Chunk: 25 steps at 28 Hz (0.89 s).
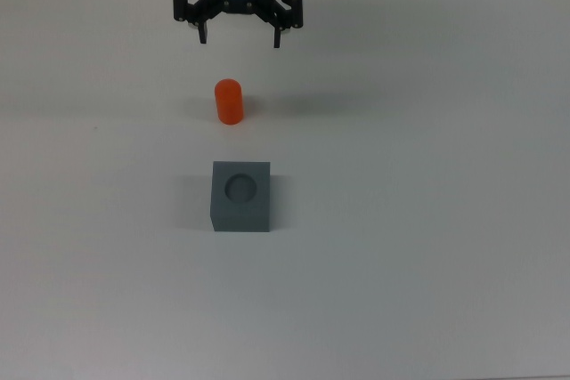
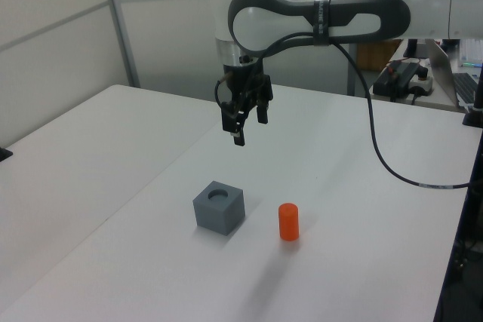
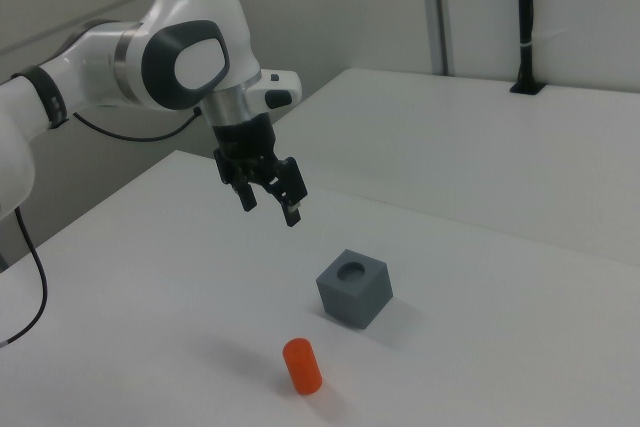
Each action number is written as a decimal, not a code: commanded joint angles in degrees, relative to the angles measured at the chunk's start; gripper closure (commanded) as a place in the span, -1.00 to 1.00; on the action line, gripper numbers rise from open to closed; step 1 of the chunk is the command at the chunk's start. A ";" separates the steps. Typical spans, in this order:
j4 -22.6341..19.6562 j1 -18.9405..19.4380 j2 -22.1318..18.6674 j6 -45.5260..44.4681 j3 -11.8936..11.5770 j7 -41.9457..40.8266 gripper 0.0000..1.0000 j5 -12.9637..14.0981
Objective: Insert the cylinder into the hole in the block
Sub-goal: 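Move the open gripper toward the orange cylinder, then lower the gripper around the orange cylinder and close on it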
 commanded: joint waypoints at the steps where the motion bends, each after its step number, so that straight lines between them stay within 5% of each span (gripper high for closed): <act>1: -4.44 0.95 -0.28 5.37 0.00 -1.01 -1.00 -0.48; 25: -18.33 0.87 2.80 12.67 -0.17 -8.13 -1.00 -1.28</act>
